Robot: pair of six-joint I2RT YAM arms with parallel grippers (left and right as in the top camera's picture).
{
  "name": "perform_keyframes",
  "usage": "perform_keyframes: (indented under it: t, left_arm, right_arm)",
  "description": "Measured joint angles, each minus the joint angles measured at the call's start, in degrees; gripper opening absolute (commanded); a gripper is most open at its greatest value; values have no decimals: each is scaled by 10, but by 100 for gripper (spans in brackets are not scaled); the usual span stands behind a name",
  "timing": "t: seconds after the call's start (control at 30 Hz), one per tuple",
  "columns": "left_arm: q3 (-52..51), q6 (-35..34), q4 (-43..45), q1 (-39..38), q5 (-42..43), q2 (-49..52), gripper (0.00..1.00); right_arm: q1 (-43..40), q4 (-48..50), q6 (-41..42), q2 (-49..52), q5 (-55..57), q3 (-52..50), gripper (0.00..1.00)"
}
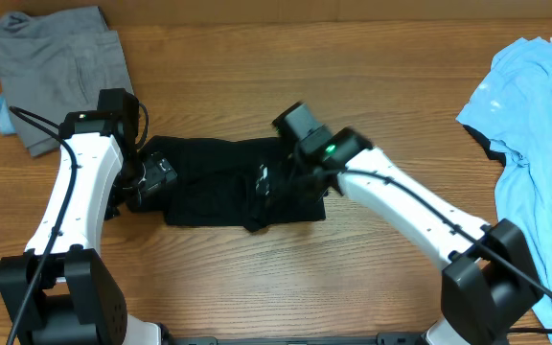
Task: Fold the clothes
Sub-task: 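Fold the right end leftward over the strip toward the left gripper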
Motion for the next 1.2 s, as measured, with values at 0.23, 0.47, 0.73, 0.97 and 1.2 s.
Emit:
perform_keyframes:
  t: [0.23, 0.47, 0.73, 0.97, 1.2]
  left_arm:
    - [0, 0, 0, 0, 0, 0, 100]
    - [0, 0, -1, 0, 0, 0, 100]
    - [0, 0, -1, 0, 0, 0, 100]
    - [0, 9, -1, 0, 0, 0, 100]
    - [0, 17, -2, 0, 0, 0, 100]
  right_arm:
    - [-36, 3, -23, 19, -37, -2, 90]
    - [-19, 31, -16, 62, -95, -13, 87]
    - [-18, 68, -7, 90, -126, -16, 63]
    - [-18, 155, -2, 92, -144, -18, 9]
    - [-18, 295, 18, 92, -147, -20, 88]
